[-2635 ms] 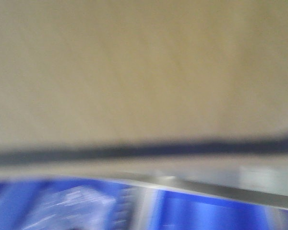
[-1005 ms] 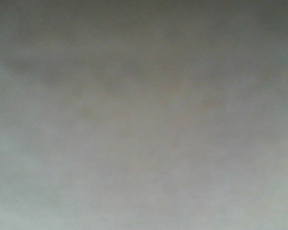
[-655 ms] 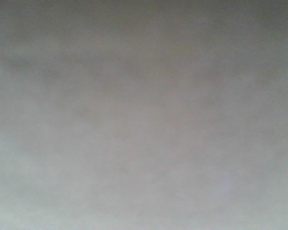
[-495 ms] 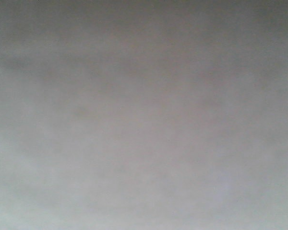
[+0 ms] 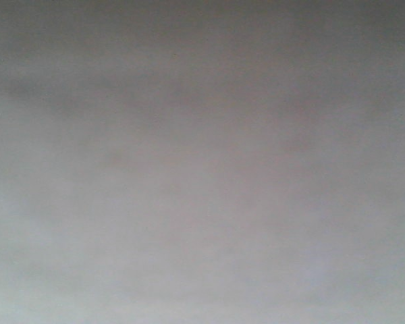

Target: Grab box from left shelf to table start

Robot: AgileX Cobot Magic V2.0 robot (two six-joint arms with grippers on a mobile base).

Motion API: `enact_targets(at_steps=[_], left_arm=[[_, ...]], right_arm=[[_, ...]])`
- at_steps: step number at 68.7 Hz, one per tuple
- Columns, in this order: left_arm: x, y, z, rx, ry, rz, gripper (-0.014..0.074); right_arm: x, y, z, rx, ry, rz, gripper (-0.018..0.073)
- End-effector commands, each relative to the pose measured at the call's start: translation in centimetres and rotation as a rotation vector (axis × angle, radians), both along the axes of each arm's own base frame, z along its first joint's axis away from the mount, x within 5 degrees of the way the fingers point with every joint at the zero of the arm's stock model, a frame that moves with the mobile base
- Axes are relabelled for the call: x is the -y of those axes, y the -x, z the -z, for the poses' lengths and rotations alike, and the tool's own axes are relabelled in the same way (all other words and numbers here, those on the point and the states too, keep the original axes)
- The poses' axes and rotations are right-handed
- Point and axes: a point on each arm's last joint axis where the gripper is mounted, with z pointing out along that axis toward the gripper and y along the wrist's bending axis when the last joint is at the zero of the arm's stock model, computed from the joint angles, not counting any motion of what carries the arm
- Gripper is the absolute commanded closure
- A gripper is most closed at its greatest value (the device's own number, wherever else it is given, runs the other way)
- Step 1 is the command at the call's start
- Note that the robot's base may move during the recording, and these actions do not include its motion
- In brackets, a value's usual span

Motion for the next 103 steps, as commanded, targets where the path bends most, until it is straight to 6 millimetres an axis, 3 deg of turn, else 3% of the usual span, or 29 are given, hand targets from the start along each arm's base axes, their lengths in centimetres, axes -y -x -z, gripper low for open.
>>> enact_targets(at_steps=[1,103], left_arm=[[-0.88,-0.72,-1.66,0.157,-0.110,-0.062,0.0688],[-0.88,-0.72,-1.66,0.157,-0.110,-0.062,0.0688]], right_arm=[[0.19,0.50,-2.73,0.197,-0.061,-0.004,0.0501],[0.19,0.50,-2.73,0.197,-0.061,-0.004,0.0501]])
